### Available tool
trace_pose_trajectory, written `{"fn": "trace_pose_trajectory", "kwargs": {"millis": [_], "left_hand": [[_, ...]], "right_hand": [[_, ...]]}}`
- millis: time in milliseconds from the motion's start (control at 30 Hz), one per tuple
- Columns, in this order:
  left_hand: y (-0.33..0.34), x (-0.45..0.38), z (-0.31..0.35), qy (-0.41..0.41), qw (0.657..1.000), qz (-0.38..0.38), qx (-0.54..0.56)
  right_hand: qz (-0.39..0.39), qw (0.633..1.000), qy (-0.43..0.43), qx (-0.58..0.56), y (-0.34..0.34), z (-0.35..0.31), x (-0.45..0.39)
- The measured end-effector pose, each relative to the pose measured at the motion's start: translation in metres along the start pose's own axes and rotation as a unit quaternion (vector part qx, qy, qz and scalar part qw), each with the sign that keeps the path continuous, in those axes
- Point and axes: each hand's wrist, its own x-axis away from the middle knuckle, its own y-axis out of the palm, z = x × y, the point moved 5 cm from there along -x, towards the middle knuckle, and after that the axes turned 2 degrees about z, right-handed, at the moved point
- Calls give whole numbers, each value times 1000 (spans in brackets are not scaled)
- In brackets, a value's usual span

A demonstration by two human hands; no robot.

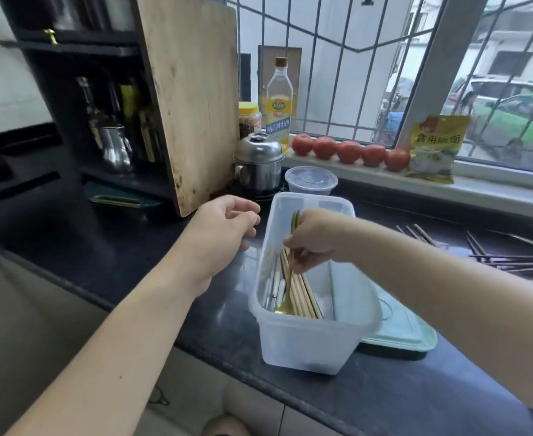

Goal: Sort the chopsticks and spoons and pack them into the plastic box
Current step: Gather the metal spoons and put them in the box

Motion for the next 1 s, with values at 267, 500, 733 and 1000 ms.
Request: {"fn": "trace_pose_trajectory", "kwargs": {"millis": [267, 500, 733, 1000], "left_hand": [[-9, -8, -11, -4, 1000, 1, 7], [5, -14, -12, 4, 999, -22, -32], [6, -14, -11, 8, 999, -13, -42], [2, 6, 6, 20, 998, -4, -67]], "right_hand": [[-98, 992, 77, -8, 28, 10, -22], [-46, 996, 53, 55, 4, 1, -31], [-41, 996, 55, 59, 15, -1, -35], [-30, 996, -21, 80, -9, -8, -14]]}}
